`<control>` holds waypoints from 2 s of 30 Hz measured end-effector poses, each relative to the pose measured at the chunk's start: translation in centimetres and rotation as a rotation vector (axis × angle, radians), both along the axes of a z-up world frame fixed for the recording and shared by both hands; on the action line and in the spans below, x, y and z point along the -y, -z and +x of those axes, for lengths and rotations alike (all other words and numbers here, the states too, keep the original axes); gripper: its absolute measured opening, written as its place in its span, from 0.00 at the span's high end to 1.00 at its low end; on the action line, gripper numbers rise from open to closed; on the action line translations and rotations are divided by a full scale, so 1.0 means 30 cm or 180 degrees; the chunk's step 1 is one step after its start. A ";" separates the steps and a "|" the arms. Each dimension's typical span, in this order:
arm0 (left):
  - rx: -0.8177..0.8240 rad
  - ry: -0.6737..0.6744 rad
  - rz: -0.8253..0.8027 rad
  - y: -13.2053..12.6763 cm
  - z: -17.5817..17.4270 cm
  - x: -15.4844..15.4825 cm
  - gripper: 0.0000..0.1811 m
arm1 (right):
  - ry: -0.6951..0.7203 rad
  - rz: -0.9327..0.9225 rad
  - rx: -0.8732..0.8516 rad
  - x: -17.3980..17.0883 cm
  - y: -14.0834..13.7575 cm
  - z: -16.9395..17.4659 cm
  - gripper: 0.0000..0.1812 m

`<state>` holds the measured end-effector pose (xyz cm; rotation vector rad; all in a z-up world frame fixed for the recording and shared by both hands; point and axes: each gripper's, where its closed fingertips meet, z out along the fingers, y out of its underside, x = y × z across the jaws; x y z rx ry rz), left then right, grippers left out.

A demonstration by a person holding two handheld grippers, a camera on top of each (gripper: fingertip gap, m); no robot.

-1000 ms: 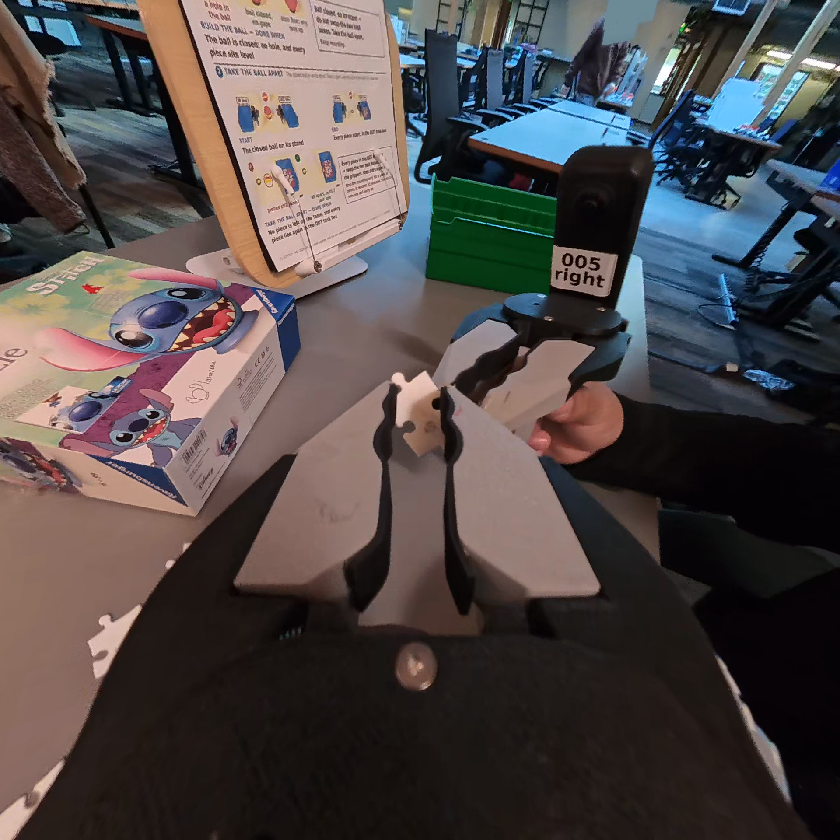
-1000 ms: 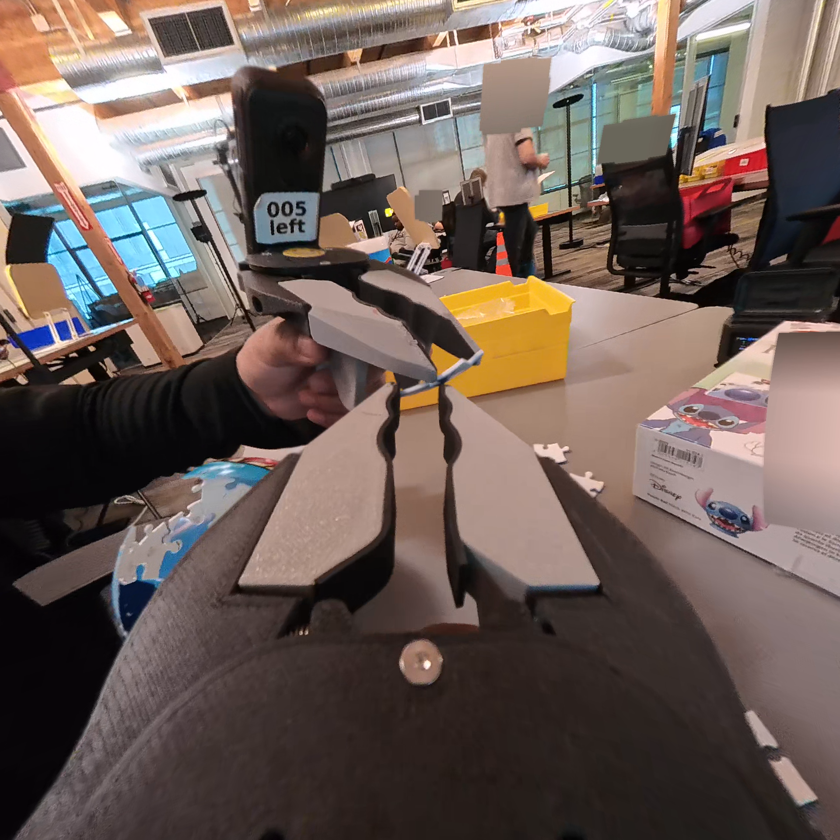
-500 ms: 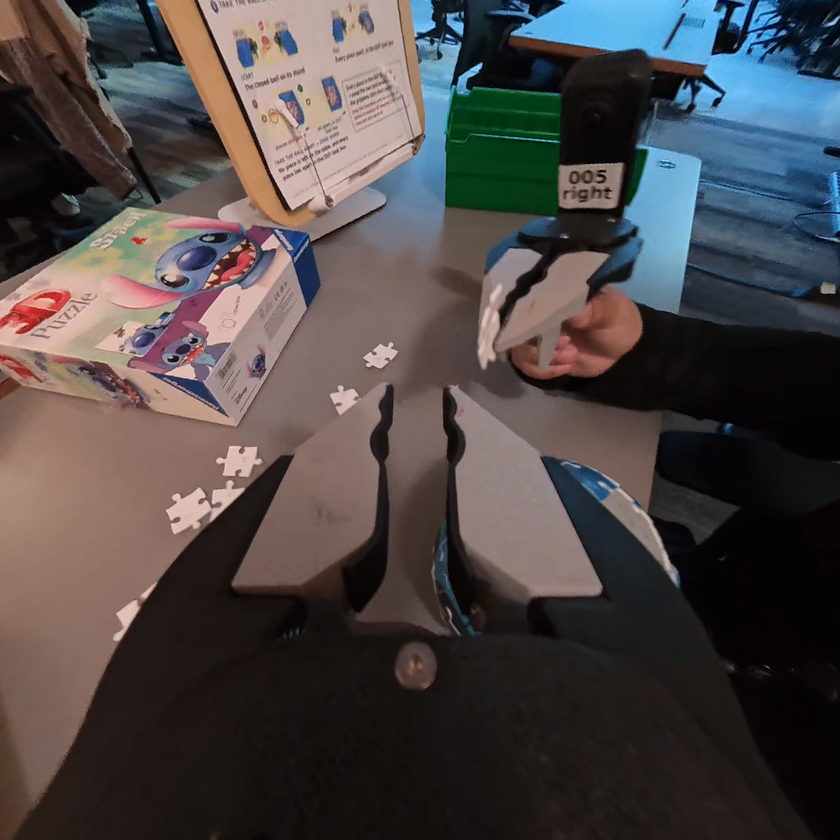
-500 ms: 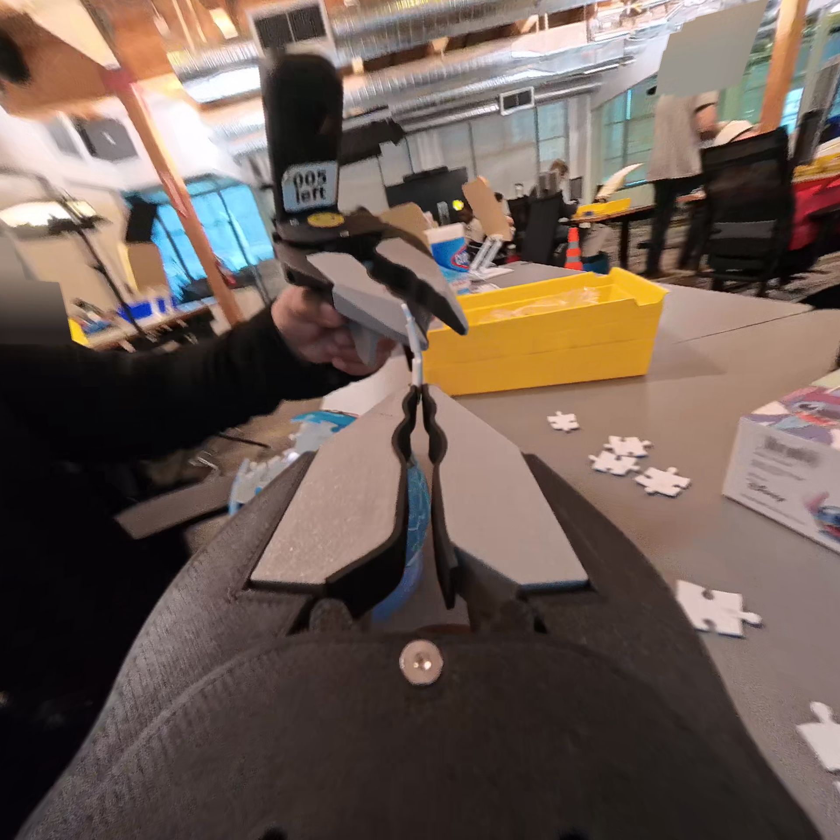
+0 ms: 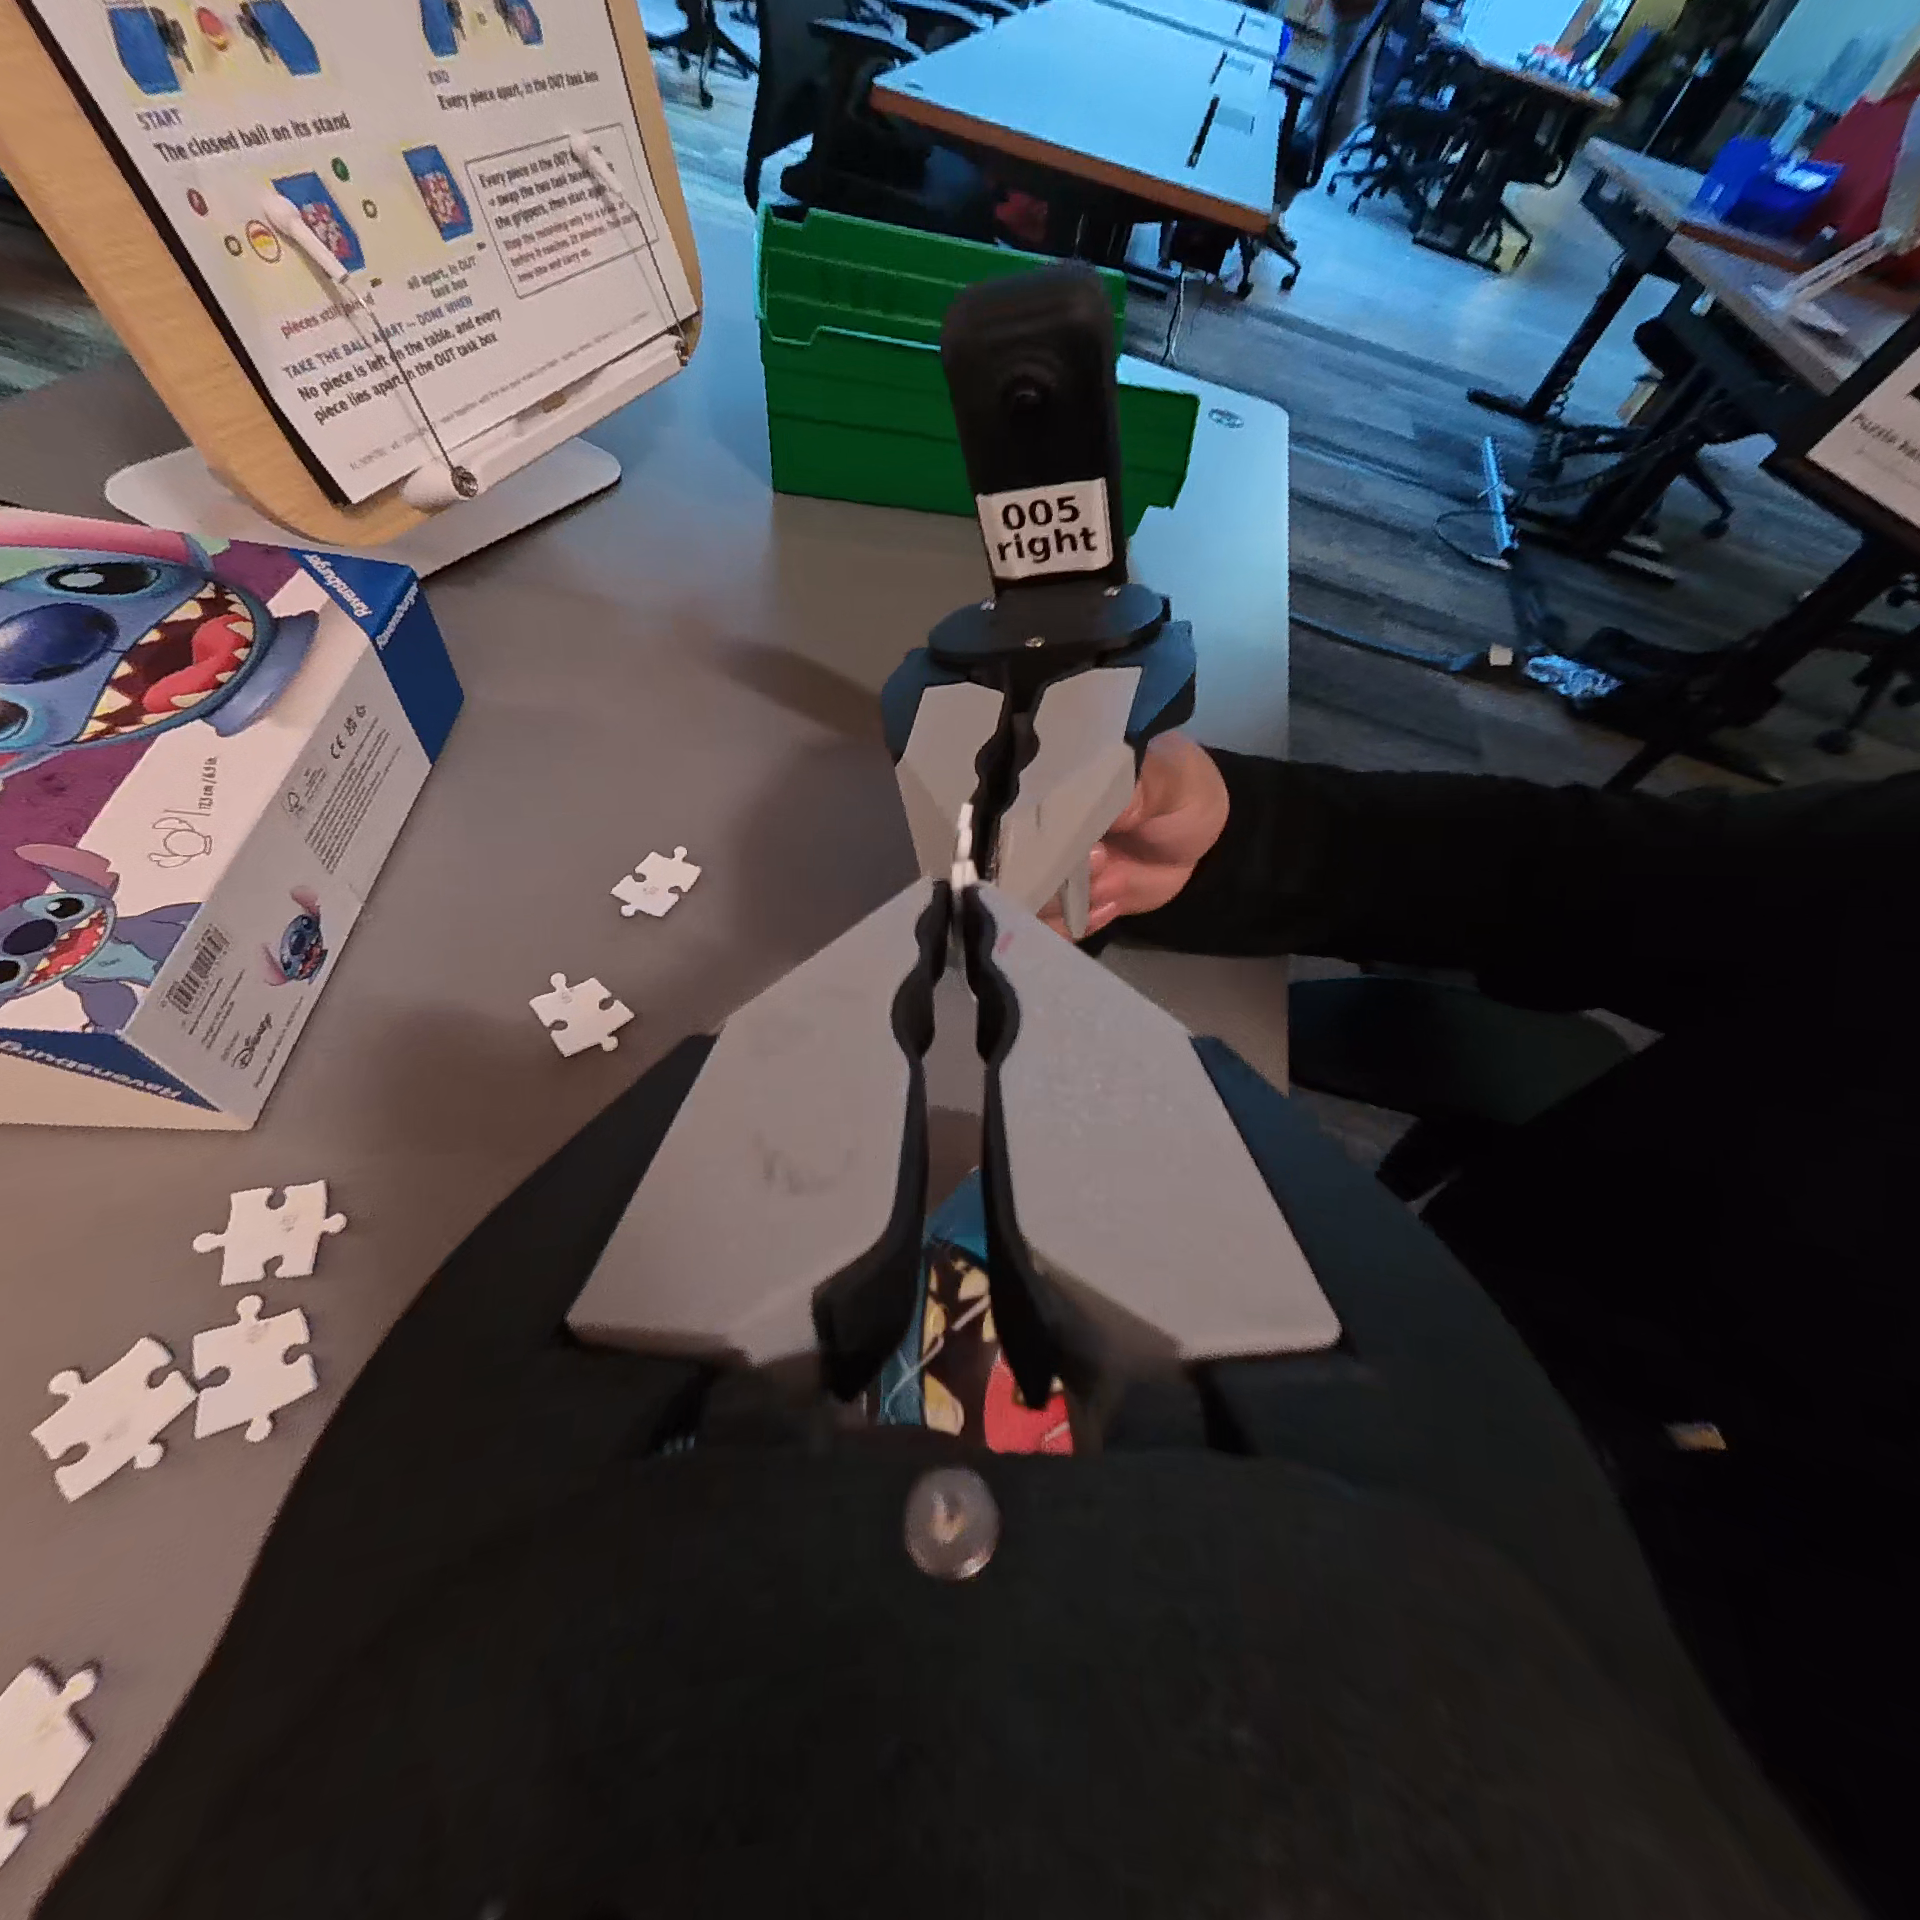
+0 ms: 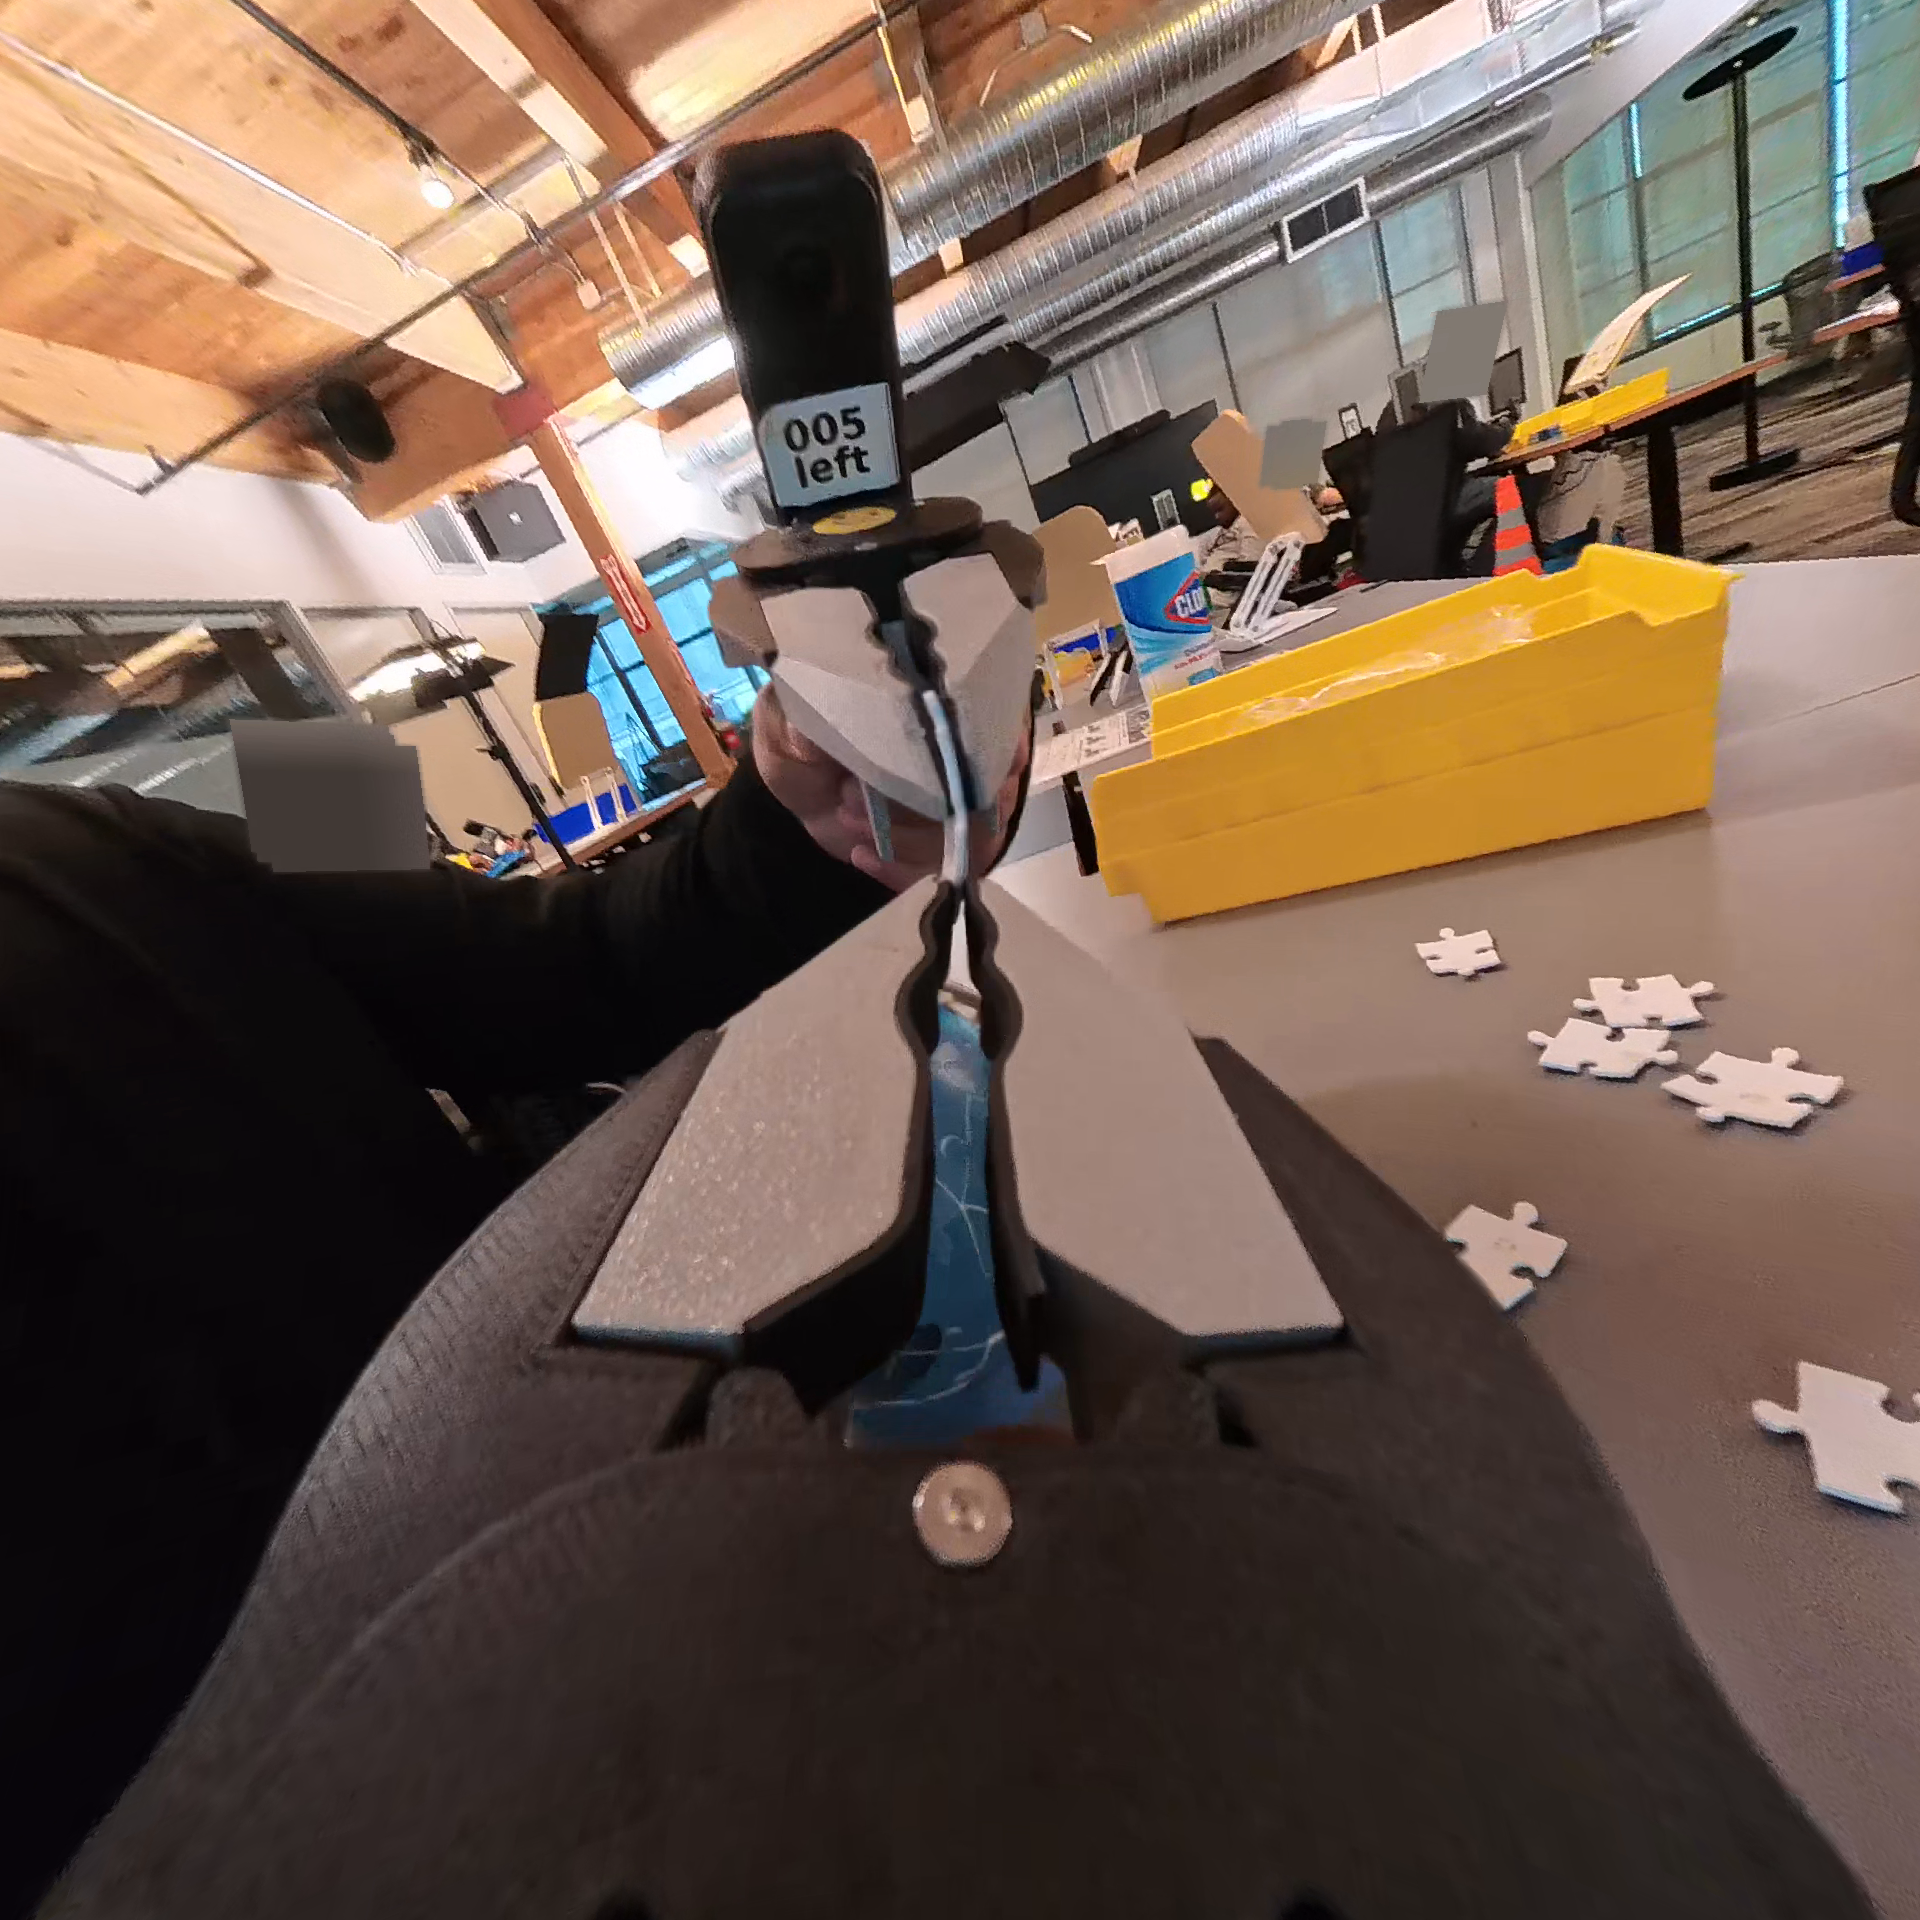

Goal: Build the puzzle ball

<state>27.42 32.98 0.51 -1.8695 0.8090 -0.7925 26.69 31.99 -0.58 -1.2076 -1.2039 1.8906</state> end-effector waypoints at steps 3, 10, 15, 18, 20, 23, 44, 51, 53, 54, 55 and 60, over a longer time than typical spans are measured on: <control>-0.0160 -0.0018 0.0022 0.010 -0.005 0.009 1.00 | 0.0037 0.0115 0.0097 0.005 0.015 -0.005 1.00; -0.0075 -0.0097 0.0017 -0.027 -0.005 0.025 1.00 | 0.0260 0.0335 0.0009 -0.008 -0.022 0.026 0.97; 0.0404 -0.0225 0.0193 -0.106 0.012 0.029 1.00 | 0.0150 0.0170 -0.0131 0.036 -0.067 0.034 0.90; 0.0602 -0.0244 0.0257 -0.134 0.029 0.046 1.00 | 0.0173 0.0151 -0.0202 0.055 -0.100 0.036 0.97; 0.0690 -0.0228 0.0290 -0.149 0.034 0.064 0.99 | 0.0202 0.0174 -0.0256 0.065 -0.126 0.048 1.00; 0.0624 -0.0214 0.0284 -0.144 0.029 0.090 1.00 | 0.0370 0.0300 -0.0237 0.066 -0.154 0.067 1.00; 0.0664 0.0105 0.0070 -0.124 0.051 0.185 1.00 | 0.0712 0.0782 -0.0102 0.148 -0.221 0.047 1.00; 0.0518 0.0085 0.0042 -0.093 0.005 0.195 0.92 | 0.1230 0.1477 0.0319 0.145 -0.179 0.058 1.00; 0.0423 0.0046 0.0057 -0.080 -0.038 0.206 0.89 | 0.1302 0.1625 0.0577 0.144 -0.146 0.060 1.00; 0.0334 0.0037 0.0061 -0.068 -0.061 0.214 0.85 | 0.1308 0.1656 0.0729 0.144 -0.124 0.058 1.00; 0.0238 0.0063 0.0050 -0.054 -0.078 0.228 0.82 | 0.1324 0.1679 0.0891 0.141 -0.101 0.055 1.00; -0.0630 0.0203 0.0209 0.060 -0.133 0.323 0.64 | 0.1534 0.2000 0.1434 0.138 -0.026 0.049 1.00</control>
